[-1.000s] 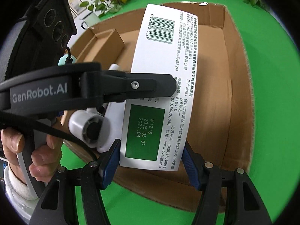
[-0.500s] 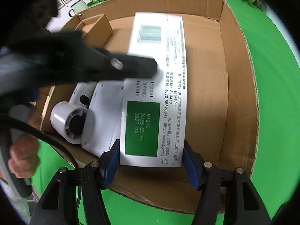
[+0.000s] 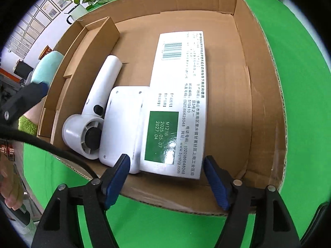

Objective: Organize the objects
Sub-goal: 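Lower the medicine box beside the white device and open the right tool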

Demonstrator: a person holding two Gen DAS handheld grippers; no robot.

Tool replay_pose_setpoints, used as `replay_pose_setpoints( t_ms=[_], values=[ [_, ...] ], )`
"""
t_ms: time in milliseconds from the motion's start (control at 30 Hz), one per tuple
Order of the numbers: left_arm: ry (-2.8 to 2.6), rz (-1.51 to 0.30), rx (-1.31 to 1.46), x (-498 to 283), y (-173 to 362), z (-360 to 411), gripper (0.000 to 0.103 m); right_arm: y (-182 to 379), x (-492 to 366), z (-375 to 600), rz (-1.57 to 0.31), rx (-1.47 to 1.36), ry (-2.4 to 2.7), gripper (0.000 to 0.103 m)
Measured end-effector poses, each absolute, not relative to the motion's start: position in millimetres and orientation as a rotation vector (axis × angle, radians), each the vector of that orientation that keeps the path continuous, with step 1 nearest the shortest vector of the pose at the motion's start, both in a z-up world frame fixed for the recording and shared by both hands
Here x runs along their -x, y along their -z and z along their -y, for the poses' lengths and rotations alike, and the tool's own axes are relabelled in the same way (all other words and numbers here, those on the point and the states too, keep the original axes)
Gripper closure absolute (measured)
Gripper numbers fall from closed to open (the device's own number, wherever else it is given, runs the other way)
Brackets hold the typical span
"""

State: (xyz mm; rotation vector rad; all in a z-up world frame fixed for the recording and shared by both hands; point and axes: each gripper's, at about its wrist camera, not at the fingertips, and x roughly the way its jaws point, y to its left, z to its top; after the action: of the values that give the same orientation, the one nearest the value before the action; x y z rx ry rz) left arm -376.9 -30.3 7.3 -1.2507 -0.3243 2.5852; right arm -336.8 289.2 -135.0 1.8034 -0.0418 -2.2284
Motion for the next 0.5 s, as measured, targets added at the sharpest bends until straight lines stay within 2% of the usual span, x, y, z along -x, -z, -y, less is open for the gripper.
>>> replay_pose_setpoints(
  t_ms=[67,133,200,367,433,500],
  values=[
    [-2.657,0.277,1.225,357,-7,45,0.054,134,334,-290,0.049,-1.79,2.241,0.029],
    [-2.709,0.25,1.192,346,-3,53,0.053,126,345,-292,0.078,-1.744,2.253,0.023],
    [-2.755,0.245,1.163,336,3,60,0.046,123,332,-280,0.044,-1.696,2.273,0.023],
    [-2.792,0.269,1.168,323,22,76,0.046,117,357,-296,0.125,-1.663,2.299,0.023],
    [-2.818,0.252,1.167,318,27,82,0.045,117,356,-295,0.077,-1.679,2.323,0.023],
    [-2.86,0.241,1.142,312,31,84,0.041,108,339,-292,0.012,-1.655,2.365,0.023]
  ],
)
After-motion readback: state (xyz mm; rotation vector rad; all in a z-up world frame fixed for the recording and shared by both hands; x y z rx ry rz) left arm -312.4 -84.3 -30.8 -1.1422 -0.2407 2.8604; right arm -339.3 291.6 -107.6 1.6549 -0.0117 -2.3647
